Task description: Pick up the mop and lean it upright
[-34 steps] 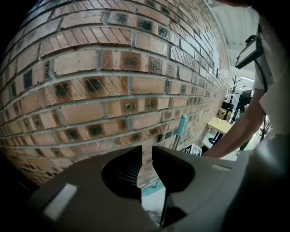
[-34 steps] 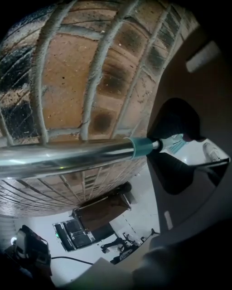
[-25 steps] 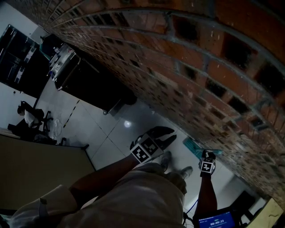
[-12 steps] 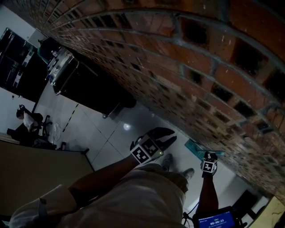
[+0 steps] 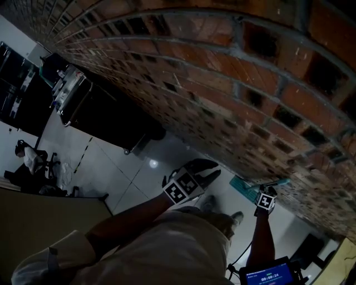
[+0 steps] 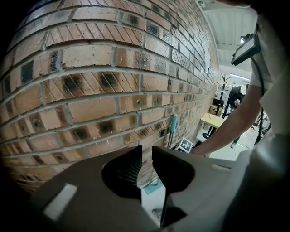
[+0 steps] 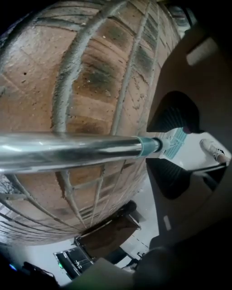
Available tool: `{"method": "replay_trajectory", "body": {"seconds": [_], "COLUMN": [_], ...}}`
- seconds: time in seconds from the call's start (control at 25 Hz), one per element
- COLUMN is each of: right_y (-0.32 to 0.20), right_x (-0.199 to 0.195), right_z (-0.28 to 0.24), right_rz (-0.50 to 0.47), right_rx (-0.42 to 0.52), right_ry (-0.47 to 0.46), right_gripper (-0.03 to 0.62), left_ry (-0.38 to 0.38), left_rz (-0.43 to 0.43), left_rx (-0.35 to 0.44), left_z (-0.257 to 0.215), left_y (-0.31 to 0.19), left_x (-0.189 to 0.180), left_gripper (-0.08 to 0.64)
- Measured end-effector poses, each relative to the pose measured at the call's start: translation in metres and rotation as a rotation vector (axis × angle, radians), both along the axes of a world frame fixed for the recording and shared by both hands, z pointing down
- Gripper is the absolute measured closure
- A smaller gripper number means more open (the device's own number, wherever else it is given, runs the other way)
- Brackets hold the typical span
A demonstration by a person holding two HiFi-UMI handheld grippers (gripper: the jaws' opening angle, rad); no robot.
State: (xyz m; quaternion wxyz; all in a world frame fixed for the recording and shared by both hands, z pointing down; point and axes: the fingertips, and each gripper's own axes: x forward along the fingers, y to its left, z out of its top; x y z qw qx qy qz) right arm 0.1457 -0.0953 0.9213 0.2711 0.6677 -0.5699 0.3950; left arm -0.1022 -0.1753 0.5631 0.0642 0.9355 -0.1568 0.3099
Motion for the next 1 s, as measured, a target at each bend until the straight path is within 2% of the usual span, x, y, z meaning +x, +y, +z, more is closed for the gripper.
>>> {"method": "replay_trajectory", "body": {"seconds": [0.2, 0.48, 0.64, 0.84, 0.92, 1.0], "right_y": [0.008, 0.027, 0.023, 0.024, 0.022, 0.02], "right_x": [0.0, 0.014, 0.01, 0.006, 0.002, -0.003], "right_z": [-0.009, -0.061, -0.133, -0.261, -0.307, -0.347], "right_rz": [0.061, 0.166, 0.177, 0.149, 0.109, 0.067], "right_rx": [0.006, 0.105, 0.26, 0.467, 0.532, 0.582], "right_ry": [-0.009, 0.029, 0.033, 0.074, 0.072, 0.07], "right_gripper": [0.383, 0.364, 0.362, 0.364, 0.368, 0.38], "left_ry": [0.03, 0.092, 0.119, 0.152, 0.182, 0.227], "left_rz": [0.013, 0.018, 0.027, 0.04, 0.019, -0.038], "left_rx": [0.009, -0.008, -0.011, -0.024, -0.025, -0.043], "left_z": [-0.004, -0.008, -0.009, -0.007, -0.014, -0.022], "left_y": [-0.003, -0.002, -0.006, -0.015, -0.024, -0.039], "left_x": [-0.011, -0.022, -0.026, -0.016, -0.01, -0.01], "left_gripper": [0.468, 0.468, 0.468, 0.468, 0.468, 0.468]}}
